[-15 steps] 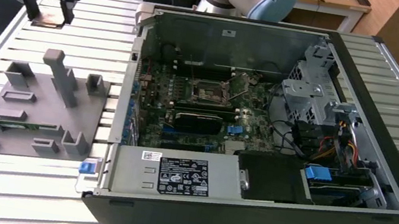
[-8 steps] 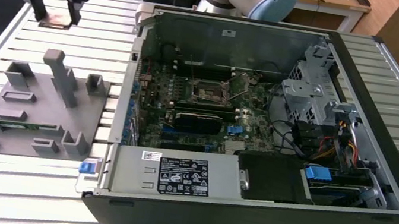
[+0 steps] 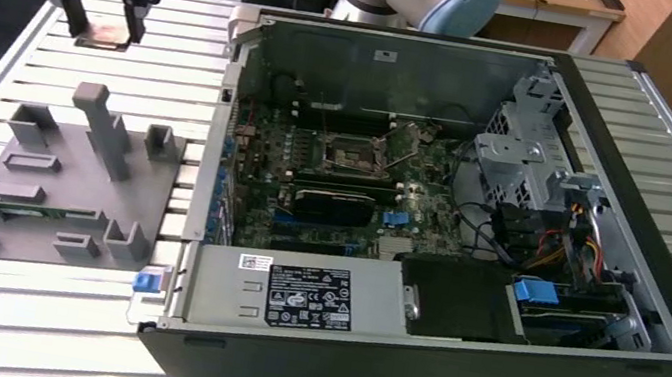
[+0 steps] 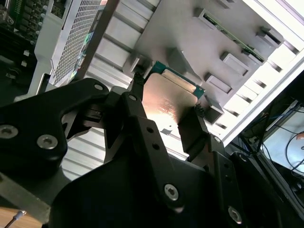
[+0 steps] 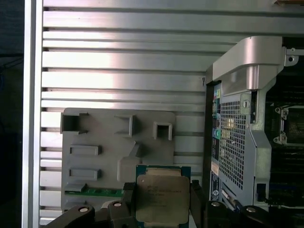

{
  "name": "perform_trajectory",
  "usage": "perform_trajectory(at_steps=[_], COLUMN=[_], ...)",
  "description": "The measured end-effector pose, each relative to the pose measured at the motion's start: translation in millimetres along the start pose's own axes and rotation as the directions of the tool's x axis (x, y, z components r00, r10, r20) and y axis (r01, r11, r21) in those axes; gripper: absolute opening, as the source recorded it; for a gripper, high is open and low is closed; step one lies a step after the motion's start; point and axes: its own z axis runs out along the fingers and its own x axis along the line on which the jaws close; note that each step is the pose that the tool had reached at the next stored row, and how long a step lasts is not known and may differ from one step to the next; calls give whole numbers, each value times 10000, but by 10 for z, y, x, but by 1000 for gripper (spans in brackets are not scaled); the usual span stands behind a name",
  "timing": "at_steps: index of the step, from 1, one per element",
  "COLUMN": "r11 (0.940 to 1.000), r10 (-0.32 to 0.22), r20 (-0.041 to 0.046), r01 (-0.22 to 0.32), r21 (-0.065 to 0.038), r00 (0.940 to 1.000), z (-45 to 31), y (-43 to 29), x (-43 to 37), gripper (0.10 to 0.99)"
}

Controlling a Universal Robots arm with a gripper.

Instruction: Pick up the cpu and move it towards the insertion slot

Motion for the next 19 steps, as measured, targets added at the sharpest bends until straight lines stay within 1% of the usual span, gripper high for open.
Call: perform_trajectory(at_steps=[7, 19], r11=[10000, 10000], r10=[0, 0], r20=[0, -1], r01=[0, 0], r21=[0, 0], r00=[10000, 10000], z=[-1, -2], y=[-1, -1], x=[-63, -138], gripper=[541, 541])
